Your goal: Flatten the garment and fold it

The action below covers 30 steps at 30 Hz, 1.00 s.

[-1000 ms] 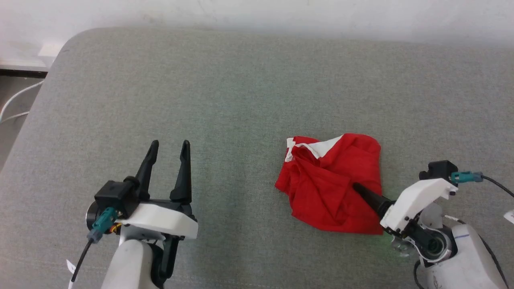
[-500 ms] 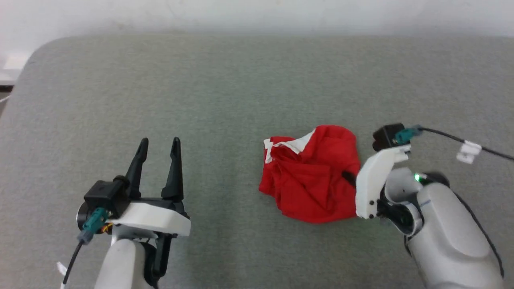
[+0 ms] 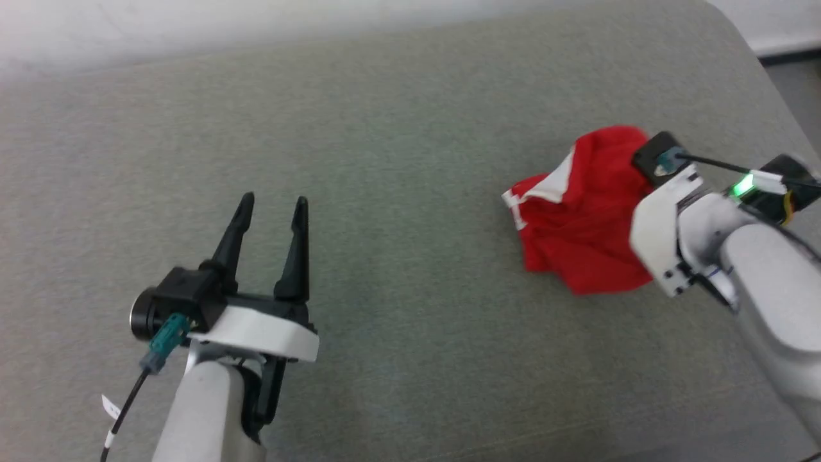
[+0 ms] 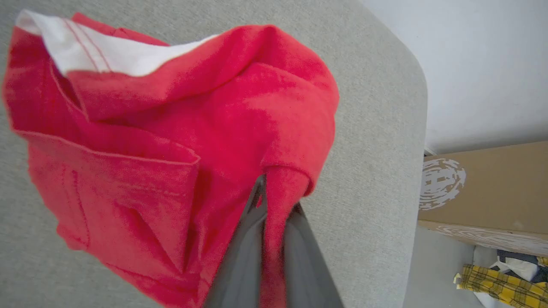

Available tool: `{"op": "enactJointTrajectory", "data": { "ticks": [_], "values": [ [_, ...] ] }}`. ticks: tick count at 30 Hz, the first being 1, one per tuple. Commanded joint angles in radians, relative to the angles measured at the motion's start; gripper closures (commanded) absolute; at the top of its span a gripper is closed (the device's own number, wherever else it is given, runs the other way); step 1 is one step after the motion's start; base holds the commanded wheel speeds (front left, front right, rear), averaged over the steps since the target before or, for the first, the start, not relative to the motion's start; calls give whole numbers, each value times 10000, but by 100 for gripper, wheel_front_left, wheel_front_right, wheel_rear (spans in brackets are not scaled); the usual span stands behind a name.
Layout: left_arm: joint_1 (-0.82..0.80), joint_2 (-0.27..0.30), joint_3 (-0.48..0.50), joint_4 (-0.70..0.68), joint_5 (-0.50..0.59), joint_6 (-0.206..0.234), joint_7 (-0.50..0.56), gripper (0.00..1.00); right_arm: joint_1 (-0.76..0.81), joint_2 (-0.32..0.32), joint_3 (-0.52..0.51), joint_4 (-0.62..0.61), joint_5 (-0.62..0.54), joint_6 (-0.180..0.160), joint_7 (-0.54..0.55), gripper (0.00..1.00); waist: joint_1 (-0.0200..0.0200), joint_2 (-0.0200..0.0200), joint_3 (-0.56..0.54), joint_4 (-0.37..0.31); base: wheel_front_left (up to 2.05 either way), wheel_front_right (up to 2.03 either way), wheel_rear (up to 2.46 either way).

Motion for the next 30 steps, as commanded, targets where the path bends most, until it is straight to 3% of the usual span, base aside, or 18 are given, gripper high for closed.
{"op": "enactJointTrajectory", "data": {
  "ticks": [1, 7, 13, 19, 20, 21, 30],
  "values": [
    [-253, 86, -79, -44, 115, -54, -45, 0, -309, -168, 80, 151, -192, -21, -199, 100, 0, 0, 930, -975, 0, 0, 0],
    [-877, 450, -464, -131, 341, -113, -45, 0, -1228, -851, -315, 1174, -1065, -21, -1109, 100, 0, 0, 1928, -1307, 0, 0, 0],
    [-1404, 765, -785, -197, 420, -138, -45, 0, -1749, -1157, -1861, 2371, -1946, -21, -1971, 100, 0, 0, 2674, -1115, 0, 0, 0],
    [-1517, 888, -898, -118, 380, -144, -45, 0, -1854, -1061, -3207, 2993, -2849, -21, -2541, 100, 0, 0, 2784, -854, 0, 0, 0],
    [-1514, 893, -889, -105, 362, -143, -45, 0, -1830, -1005, -3452, 3096, -2994, -21, -2673, 77, 0, 0, 2751, -798, 0, 0, 0],
    [-1503, 882, -873, -92, 331, -140, -45, 0, -1788, -947, -3621, 3168, -3156, -21, -2833, 0, 0, 0, 2693, -740, 0, 0, 0],
    [-965, 429, -718, 221, -26, -57, -45, 0, -830, -480, -6126, 3100, -3392, -21, -4382, 0, 0, 0, 1177, 101, 0, 0, 0]
  ]
}}
